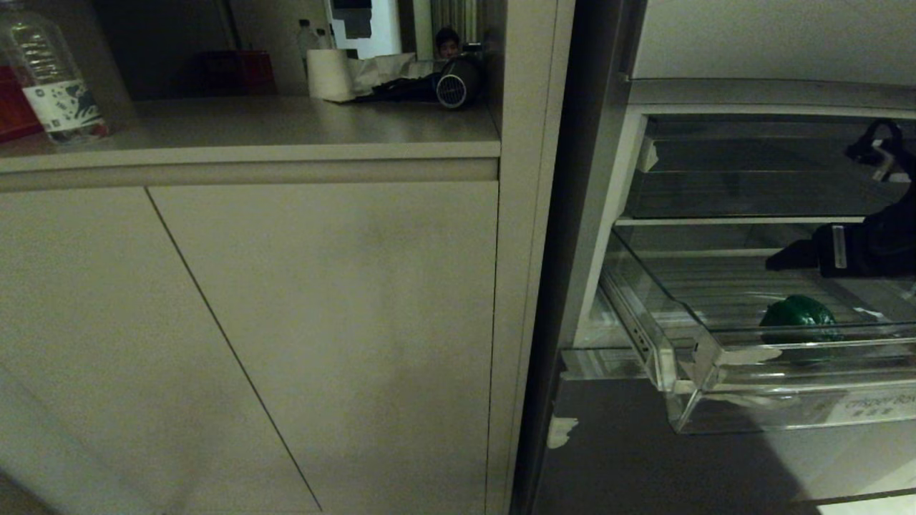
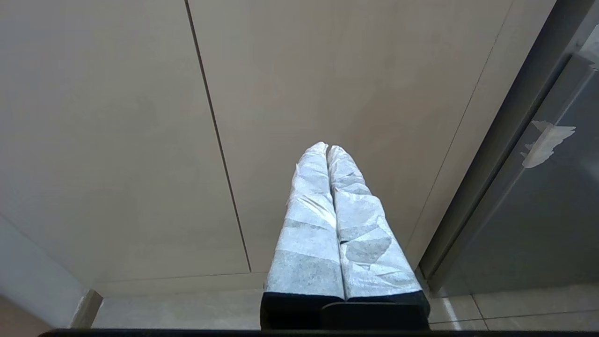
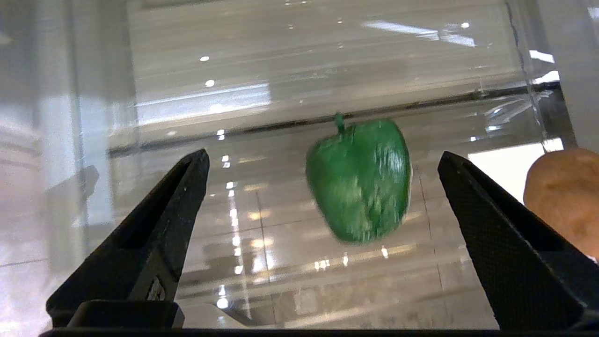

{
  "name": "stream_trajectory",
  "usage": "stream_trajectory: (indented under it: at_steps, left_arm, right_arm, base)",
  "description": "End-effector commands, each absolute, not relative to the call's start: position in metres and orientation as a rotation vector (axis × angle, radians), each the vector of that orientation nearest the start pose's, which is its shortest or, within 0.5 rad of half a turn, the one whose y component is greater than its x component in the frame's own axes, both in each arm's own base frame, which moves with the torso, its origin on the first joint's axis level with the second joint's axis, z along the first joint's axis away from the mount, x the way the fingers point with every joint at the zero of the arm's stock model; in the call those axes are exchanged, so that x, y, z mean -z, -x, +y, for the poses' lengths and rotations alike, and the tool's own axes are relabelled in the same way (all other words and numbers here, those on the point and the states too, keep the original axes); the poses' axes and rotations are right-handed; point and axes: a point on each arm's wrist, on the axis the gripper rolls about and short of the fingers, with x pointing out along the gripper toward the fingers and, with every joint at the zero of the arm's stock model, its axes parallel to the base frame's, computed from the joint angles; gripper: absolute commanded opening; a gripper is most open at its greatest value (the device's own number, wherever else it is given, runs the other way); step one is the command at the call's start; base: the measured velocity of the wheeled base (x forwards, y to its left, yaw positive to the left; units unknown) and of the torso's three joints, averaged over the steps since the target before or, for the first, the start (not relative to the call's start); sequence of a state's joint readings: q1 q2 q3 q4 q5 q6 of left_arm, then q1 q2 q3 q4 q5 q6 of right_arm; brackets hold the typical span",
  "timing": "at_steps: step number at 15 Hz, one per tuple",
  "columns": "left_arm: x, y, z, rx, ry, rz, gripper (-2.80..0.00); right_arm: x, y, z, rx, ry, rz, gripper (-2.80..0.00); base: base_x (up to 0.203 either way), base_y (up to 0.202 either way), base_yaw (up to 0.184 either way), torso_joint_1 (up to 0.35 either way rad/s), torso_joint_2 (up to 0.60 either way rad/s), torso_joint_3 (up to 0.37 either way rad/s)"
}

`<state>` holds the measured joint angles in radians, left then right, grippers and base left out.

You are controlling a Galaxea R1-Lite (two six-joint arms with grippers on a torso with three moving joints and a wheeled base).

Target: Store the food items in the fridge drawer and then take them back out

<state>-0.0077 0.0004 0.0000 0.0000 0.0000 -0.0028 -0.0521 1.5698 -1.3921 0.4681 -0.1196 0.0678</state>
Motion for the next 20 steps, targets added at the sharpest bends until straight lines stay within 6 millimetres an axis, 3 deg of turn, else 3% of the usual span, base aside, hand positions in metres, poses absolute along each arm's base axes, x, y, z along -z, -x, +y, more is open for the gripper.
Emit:
stream_trajectory:
  at_steps: [1,9,20]
  left_arm:
    - [-0.075,0.023,0.0,0.008,0.003,0.0,-2.8]
    - [-0.075,0.023,0.0,0.008,0.003,0.0,-2.8]
    - [-0.075,0.023,0.0,0.008,0.003,0.0,-2.8]
  right_arm:
    - [-0.265,-0.291,-0.023,0.205,-0.044,0.701,0.0]
    - [-0.233,-0.322,-0.044,0.243,-0.062,0.801,0.0]
    - [-0.213,-0.331,-0.057,0.271,-0.07,0.864,0.0]
  base:
    - [0.0,0.0,0.0,0.0,0.0,0.0]
    - [0.0,0.0,0.0,0.0,0.0,0.0]
    - [0.0,0.0,0.0,0.0,0.0,0.0]
